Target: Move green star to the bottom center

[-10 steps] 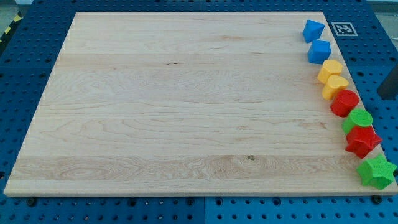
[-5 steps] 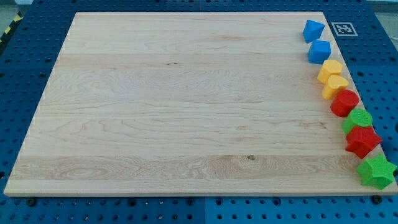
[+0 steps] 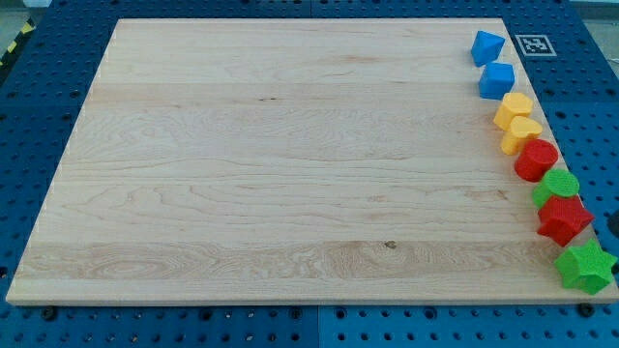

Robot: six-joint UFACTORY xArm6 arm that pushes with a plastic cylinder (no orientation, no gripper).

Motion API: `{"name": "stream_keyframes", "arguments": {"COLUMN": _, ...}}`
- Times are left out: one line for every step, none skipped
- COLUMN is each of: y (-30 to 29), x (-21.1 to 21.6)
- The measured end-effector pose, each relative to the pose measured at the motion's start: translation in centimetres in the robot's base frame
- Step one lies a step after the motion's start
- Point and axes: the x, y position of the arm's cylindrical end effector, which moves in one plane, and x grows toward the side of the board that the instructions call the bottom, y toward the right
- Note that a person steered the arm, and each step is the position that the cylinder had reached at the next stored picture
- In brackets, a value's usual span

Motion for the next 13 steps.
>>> {"name": "stream_keyframes", "arguments": {"y": -1.6, "x": 2.6}}
{"name": "stream_keyframes", "arguments": {"y": -1.7, "x": 4.8}}
{"name": "stream_keyframes", "arguments": {"y": -1.7, "x": 4.8}}
{"name": "stream_keyframes", "arguments": {"y": -1.9, "x": 5.3}}
{"name": "stream_keyframes", "arguments": {"y": -6.3, "x": 4.5}}
{"name": "stream_keyframes", "arguments": {"y": -11.6, "x": 4.1}}
{"name": "stream_keyframes", "arguments": {"y": -15.9, "x": 4.1}}
{"name": "stream_keyframes", "arguments": {"y": -18.7, "x": 4.1}}
{"name": "stream_keyframes", "arguments": {"y": -20.8, "x": 3.6}}
{"name": "stream_keyframes", "arguments": {"y": -22.2, "x": 2.9}}
{"name": "stream_keyframes", "arguments": {"y": -20.6, "x": 2.9}}
{"name": "stream_keyframes", "arguments": {"y": -18.8, "x": 2.9}}
{"name": "stream_keyframes", "arguments": {"y": -21.4, "x": 0.8}}
